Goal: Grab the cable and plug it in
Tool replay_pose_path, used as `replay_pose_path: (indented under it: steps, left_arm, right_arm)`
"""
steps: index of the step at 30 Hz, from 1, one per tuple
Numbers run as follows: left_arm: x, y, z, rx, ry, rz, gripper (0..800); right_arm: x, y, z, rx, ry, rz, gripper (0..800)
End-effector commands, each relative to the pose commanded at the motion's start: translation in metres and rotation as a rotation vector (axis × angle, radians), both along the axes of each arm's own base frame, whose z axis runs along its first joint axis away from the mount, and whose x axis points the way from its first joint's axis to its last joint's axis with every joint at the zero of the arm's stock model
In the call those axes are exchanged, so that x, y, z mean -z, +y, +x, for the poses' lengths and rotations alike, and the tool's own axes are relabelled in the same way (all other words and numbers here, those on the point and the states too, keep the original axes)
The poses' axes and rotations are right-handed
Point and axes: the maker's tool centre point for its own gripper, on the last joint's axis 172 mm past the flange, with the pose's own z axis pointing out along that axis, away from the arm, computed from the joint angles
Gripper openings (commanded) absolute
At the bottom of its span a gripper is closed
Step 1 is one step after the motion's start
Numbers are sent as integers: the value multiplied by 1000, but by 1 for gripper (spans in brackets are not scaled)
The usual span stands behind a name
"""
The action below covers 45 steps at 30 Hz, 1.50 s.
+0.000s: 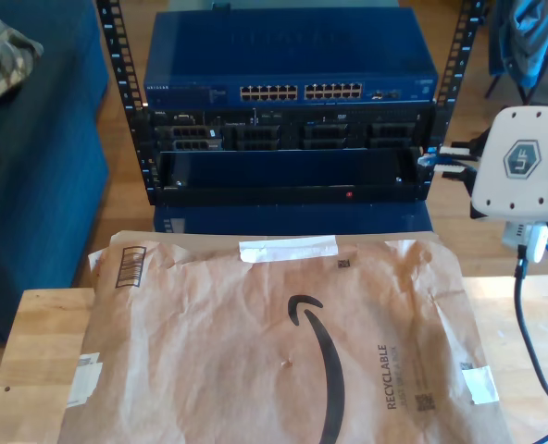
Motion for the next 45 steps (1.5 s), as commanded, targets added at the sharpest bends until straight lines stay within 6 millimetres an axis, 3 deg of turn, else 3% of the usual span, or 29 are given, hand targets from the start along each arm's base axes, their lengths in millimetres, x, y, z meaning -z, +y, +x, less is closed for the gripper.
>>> replay_pose_path:
  steps: [2,5,8,16,29,33,36,40,45]
  left_arm:
    - [12,-1,-2,20,-29,16,800]
    - [46,-1,-5,19,-51,93,799]
    - [71,12,-9,-10,-64,205,800]
    - [72,12,-11,-21,-89,207,800]
    - [72,11,-11,-22,-89,204,800]
    - [72,11,-11,-22,-89,204,800]
    - [72,12,-11,-22,-89,205,800]
    - [72,11,-11,-23,-89,202,800]
    - [72,11,-11,-23,-89,202,800]
  right_arm:
    - [6,-1,-1,2,11,-1,4]
    - [18,-1,-5,3,29,-4,4]
    - [21,-10,-8,19,27,-10,4]
    - [18,-18,-15,30,7,-23,4]
    - [56,-20,-9,46,97,-17,3]
    - [54,-19,-6,46,98,-16,4]
    - [53,-19,1,46,106,-17,4]
    - [33,-16,28,41,95,-18,4]
    - [53,-13,49,28,146,-39,4]
